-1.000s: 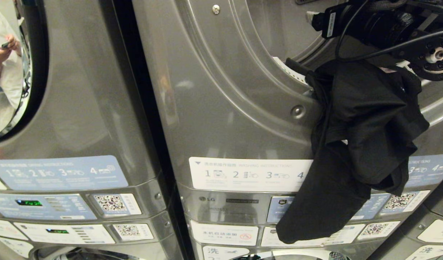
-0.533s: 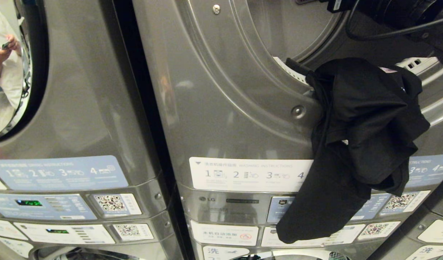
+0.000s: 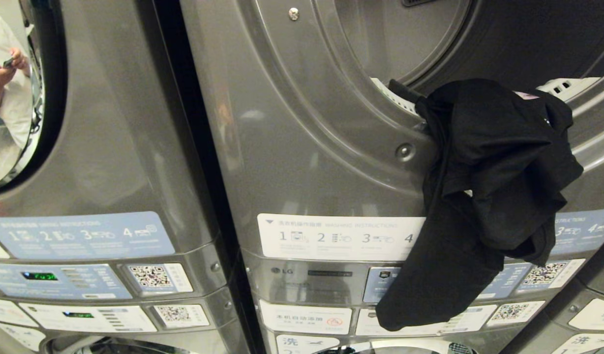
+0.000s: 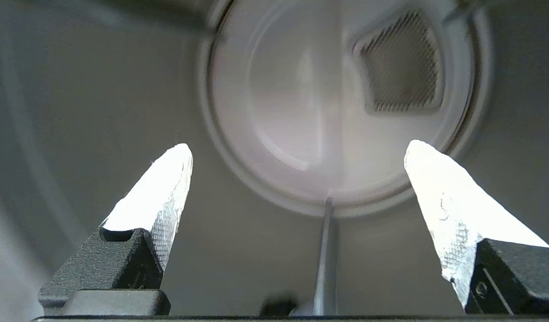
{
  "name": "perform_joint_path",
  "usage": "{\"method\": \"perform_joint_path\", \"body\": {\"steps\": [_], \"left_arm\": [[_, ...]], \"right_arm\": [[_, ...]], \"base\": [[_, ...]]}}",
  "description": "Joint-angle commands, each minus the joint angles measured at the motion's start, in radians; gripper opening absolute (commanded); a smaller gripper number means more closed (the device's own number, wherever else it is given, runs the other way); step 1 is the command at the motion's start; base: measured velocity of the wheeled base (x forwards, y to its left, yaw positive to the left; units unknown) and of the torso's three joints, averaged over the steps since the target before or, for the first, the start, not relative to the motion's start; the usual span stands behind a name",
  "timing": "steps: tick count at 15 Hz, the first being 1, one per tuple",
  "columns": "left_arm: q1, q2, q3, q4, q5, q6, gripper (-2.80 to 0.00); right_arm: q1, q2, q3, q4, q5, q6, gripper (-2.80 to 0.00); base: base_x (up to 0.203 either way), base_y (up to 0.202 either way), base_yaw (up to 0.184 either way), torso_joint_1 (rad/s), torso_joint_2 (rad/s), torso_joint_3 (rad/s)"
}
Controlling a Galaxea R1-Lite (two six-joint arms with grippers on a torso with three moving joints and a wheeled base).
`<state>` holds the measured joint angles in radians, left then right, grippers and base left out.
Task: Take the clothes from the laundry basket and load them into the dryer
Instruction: Put the clothes in the dryer
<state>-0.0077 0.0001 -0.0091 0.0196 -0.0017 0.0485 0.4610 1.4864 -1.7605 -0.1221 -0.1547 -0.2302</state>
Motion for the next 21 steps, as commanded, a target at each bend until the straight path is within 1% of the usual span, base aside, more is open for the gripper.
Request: {"method": "perform_joint_path", "body": {"steps": [1,4,7,9,11,13,15,17,19,21], "left_arm": [[0.000,0.000,0.000,0.000,0.000,0.002,-2.80],[0.000,0.000,-0.002,0.000,-0.003,0.001,-2.80],[0.000,0.000,-0.002,0.000,-0.003,0.001,-2.80],[0.000,0.000,-0.002,0.000,-0.004,0.002,-2.80],[0.000,0.000,-0.002,0.000,-0.004,0.002,-2.80],[0.000,0.000,-0.002,0.000,-0.004,0.004,-2.80],[0.000,0.000,-0.001,0.000,-0.003,0.003,-2.80],[0.000,0.000,0.000,0.000,0.000,-0.001,-2.80],[0.000,0.000,0.000,0.000,0.000,-0.001,-2.80],[0.000,0.000,0.000,0.000,0.000,-0.001,-2.80]], "right_arm": [[0.034,-0.183,0.159,0.011,0.000,-0.003,0.00],[0.089,-0.411,0.370,0.091,0.000,0.000,0.00],[0.106,-0.615,0.593,0.159,-0.002,-0.001,0.00],[0.109,-0.742,0.702,0.226,-0.001,-0.003,0.00],[0.111,-0.845,0.781,0.327,0.000,-0.003,0.00],[0.111,-0.896,0.867,0.373,0.011,0.001,0.00],[0.111,-0.911,0.942,0.379,0.064,0.006,0.00],[0.111,-0.905,1.018,0.375,0.084,0.015,0.00],[0.111,-0.864,1.073,0.323,0.085,0.048,0.00],[0.107,-0.823,1.117,0.275,0.076,0.061,0.00]], "base": [[0.000,0.000,0.000,0.000,0.00,0.000],[0.000,0.000,0.000,0.000,0.00,0.000],[0.000,0.000,0.000,0.000,0.00,0.000],[0.000,0.000,0.000,0.000,0.00,0.000],[0.000,0.000,0.000,0.000,0.00,0.000],[0.000,0.000,0.000,0.000,0.00,0.000],[0.000,0.000,0.000,0.000,0.00,0.000],[0.000,0.000,0.000,0.000,0.00,0.000],[0.000,0.000,0.000,0.000,0.00,0.000],[0.000,0.000,0.000,0.000,0.00,0.000]]}}
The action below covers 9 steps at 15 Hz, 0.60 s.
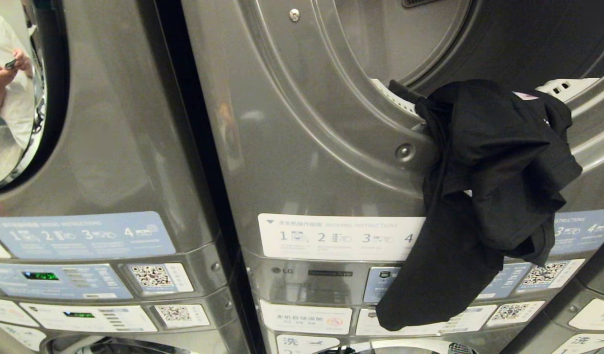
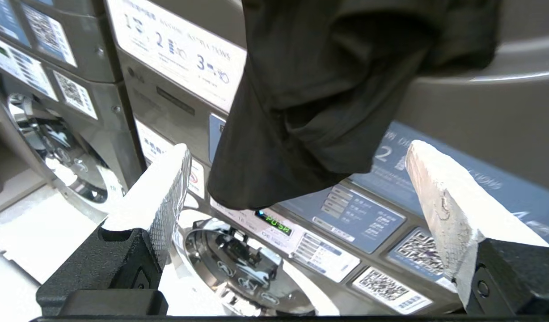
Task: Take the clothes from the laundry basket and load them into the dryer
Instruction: Put the clothes in the dryer
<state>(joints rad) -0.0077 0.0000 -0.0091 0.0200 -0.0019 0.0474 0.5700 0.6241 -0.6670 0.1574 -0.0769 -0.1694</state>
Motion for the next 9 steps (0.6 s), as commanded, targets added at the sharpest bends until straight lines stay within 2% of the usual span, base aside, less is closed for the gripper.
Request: {"method": "perform_joint_path", "body": {"steps": [1,6,9], "left_arm": [[0.000,0.000,0.000,0.000,0.000,0.000,-2.80],[0.000,0.000,0.000,0.000,-0.001,0.003,-2.80],[0.000,0.000,0.000,0.000,-0.001,0.002,-2.80]], "right_arm": [[-0.007,0.058,0.028,-0.007,-0.004,0.000,0.00],[-0.010,0.166,0.027,-0.013,-0.006,0.026,0.00],[-0.012,0.286,0.025,-0.098,-0.051,0.051,0.00]], "base": [[0.000,0.000,0.000,0.000,0.00,0.000],[0.000,0.000,0.000,0.000,0.00,0.000],[0.000,0.000,0.000,0.000,0.00,0.000]]}}
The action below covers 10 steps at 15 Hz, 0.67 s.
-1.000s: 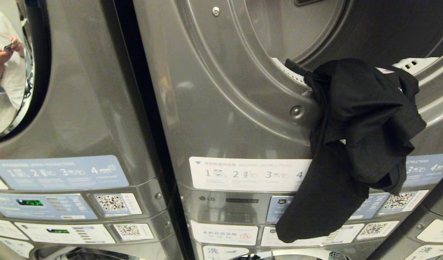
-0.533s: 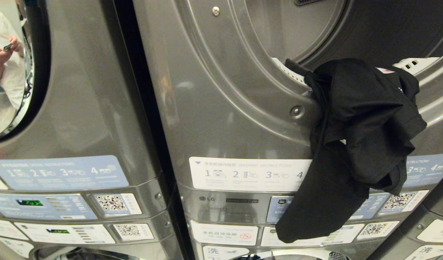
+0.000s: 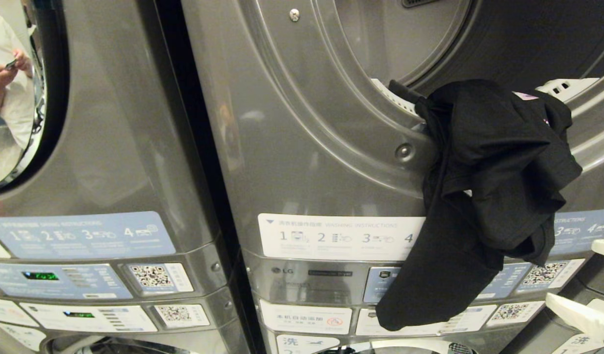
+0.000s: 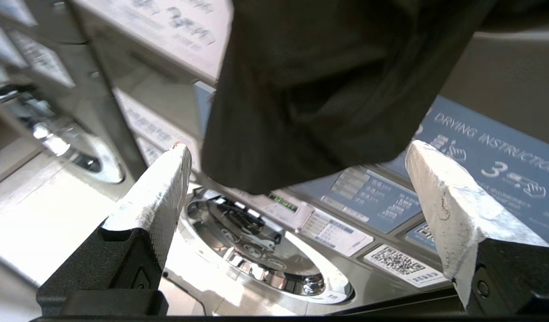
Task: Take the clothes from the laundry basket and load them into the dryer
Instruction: Put the clothes in the dryer
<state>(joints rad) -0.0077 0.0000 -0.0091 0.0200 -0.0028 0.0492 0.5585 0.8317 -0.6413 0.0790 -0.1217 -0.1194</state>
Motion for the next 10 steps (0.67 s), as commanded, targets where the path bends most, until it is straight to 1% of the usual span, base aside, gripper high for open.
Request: {"method": "perform_joint_path", "body": {"steps": [1,3,8,10], "left_arm": [[0.000,0.000,0.000,0.000,0.000,0.000,-2.80],[0.000,0.000,0.000,0.000,0.000,0.000,-2.80],[0.000,0.000,0.000,0.000,0.000,0.000,-2.80],[0.000,0.000,0.000,0.000,0.000,-0.001,-2.80]], "right_arm": [[0.000,0.114,-0.001,-0.060,-0.025,0.005,0.00],[0.001,0.156,-0.003,-0.097,-0.104,0.007,0.00],[0.001,0.193,-0.005,-0.104,-0.124,0.010,0.00],[0.001,0.238,-0.006,-0.166,-0.124,0.008,0.00]], "base": [[0.000,0.000,0.000,0.000,0.00,0.000],[0.000,0.000,0.000,0.000,0.00,0.000],[0.000,0.000,0.000,0.000,0.00,0.000],[0.000,0.000,0.000,0.000,0.00,0.000]]}}
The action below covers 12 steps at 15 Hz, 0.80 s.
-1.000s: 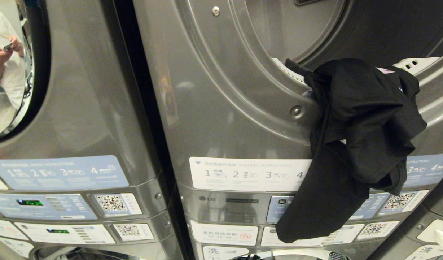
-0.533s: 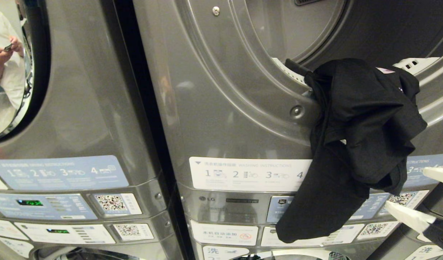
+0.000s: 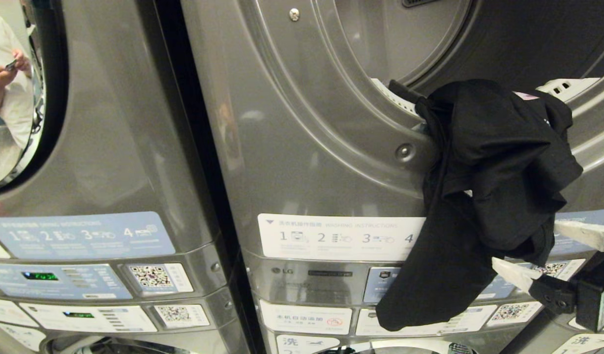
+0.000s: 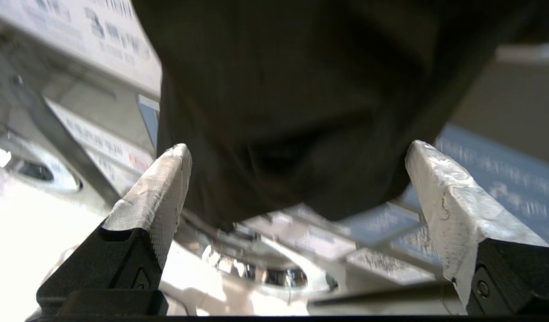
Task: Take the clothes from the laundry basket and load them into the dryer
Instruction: Put the clothes in the dryer
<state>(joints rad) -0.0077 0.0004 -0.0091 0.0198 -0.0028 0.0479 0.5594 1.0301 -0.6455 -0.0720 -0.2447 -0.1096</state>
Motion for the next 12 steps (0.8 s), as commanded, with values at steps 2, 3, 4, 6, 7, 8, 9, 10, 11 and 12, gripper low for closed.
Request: {"method": "perform_joint_path", "body": {"steps": [2,3,4,6,7,8,9,10,11,12], "left_arm": [[0.000,0.000,0.000,0.000,0.001,0.000,-2.80],[0.000,0.000,0.000,0.000,0.001,0.000,-2.80],[0.000,0.000,0.000,0.000,0.001,0.000,-2.80],[0.000,0.000,0.000,0.000,0.001,0.000,-2.80],[0.000,0.000,0.000,0.000,0.001,0.000,-2.80],[0.000,0.000,0.000,0.000,0.001,0.000,-2.80],[0.000,0.000,0.000,0.000,0.001,0.000,-2.80],[0.000,0.000,0.000,0.000,0.001,0.000,-2.80],[0.000,0.000,0.000,0.000,0.001,0.001,-2.80],[0.000,0.000,0.000,0.000,0.001,0.000,-2.80]], "right_arm": [[0.001,0.093,-0.006,-0.081,-0.003,-0.004,-2.80],[0.002,0.103,-0.009,-0.091,-0.003,-0.008,-2.80],[0.002,0.105,-0.006,-0.091,-0.002,-0.009,-2.80],[0.001,0.104,-0.001,-0.091,-0.004,-0.008,-2.80],[0.001,0.104,-0.002,-0.091,-0.006,-0.009,-2.80],[0.001,0.104,-0.008,-0.091,-0.014,-0.009,-2.80],[0.001,0.102,-0.010,-0.091,-0.018,-0.010,-2.80],[0.001,0.102,-0.014,-0.091,-0.019,-0.010,-2.80],[0.001,0.102,-0.020,-0.089,-0.021,-0.010,-2.80],[0.001,0.102,-0.026,-0.088,-0.022,-0.010,-2.80]], "base": [[0.000,0.000,0.000,0.000,0.00,0.000],[0.000,0.000,0.000,0.000,0.00,0.000],[0.000,0.000,0.000,0.000,0.00,0.000],[0.000,0.000,0.000,0.000,0.00,0.000],[0.000,0.000,0.000,0.000,0.00,0.000],[0.000,0.000,0.000,0.000,0.00,0.000],[0.000,0.000,0.000,0.000,0.00,0.000],[0.000,0.000,0.000,0.000,0.00,0.000],[0.000,0.000,0.000,0.000,0.00,0.000],[0.000,0.000,0.000,0.000,0.00,0.000]]}}
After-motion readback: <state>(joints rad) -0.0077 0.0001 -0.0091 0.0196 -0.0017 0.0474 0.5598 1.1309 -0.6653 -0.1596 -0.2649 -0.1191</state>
